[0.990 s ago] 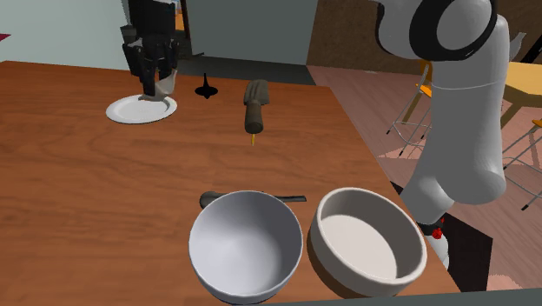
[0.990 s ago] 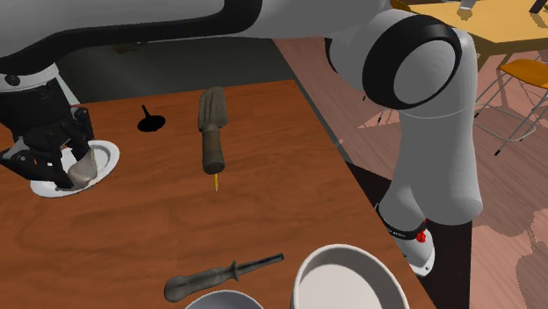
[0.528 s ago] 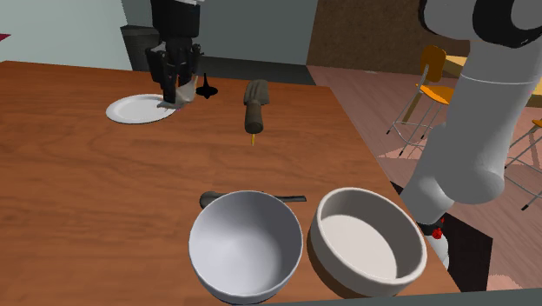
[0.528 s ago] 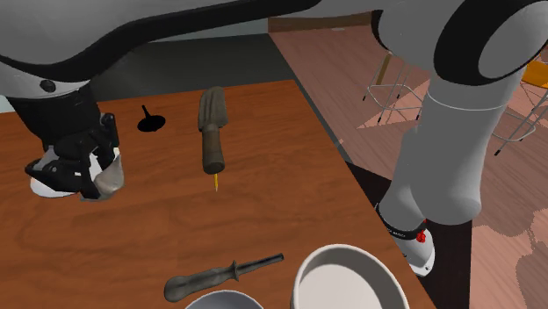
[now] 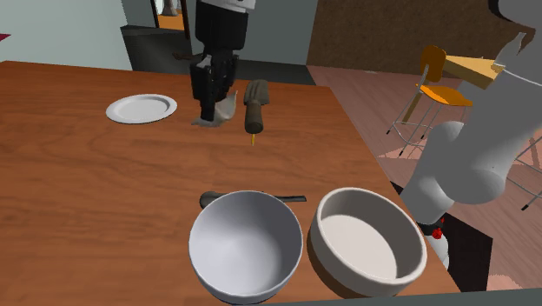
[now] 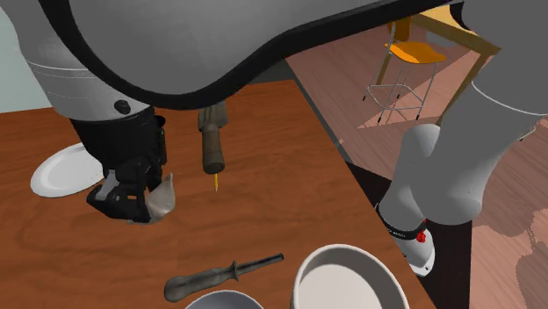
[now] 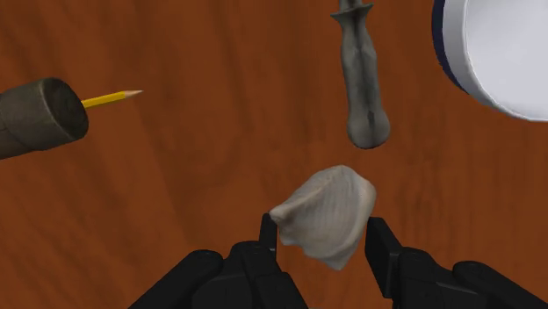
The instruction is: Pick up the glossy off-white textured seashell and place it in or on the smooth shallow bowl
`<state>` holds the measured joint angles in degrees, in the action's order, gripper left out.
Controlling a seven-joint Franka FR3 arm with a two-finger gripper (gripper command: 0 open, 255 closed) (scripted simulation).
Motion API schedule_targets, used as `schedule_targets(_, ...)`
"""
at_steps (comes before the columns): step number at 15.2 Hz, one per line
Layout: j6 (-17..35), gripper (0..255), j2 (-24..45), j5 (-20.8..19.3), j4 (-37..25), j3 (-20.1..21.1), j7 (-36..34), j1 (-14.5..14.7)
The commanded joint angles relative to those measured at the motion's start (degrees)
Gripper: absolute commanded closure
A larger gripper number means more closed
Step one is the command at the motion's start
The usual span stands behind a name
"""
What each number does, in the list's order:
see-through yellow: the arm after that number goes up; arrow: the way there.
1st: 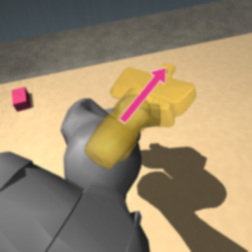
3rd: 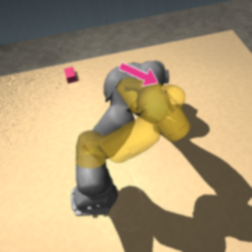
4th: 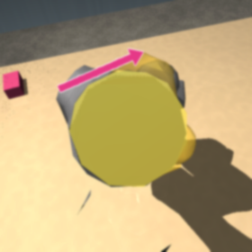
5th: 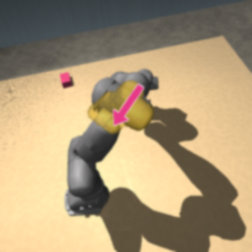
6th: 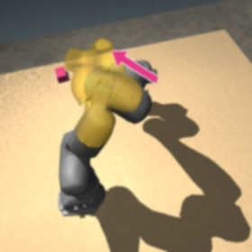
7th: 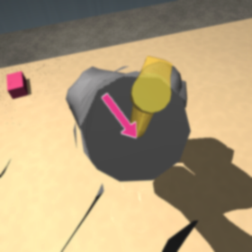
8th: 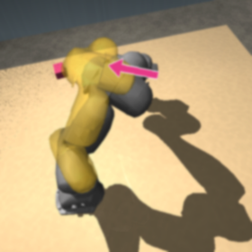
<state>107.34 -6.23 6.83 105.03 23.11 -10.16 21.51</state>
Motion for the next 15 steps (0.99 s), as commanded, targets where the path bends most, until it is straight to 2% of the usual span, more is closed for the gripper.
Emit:
schedule_targets(1, 0.5, 255, -4.1, 1.6, 4.3, 0.2, -0.2, 0.5)
schedule_targets(8, -0.3, 255, -18.1, 7.0, 16.4, 0.9, -2.0, 3.9)
schedule_targets(15, -3.6, 255, -31.0, 11.7, 25.0, 2.2, -5.7, 8.7)
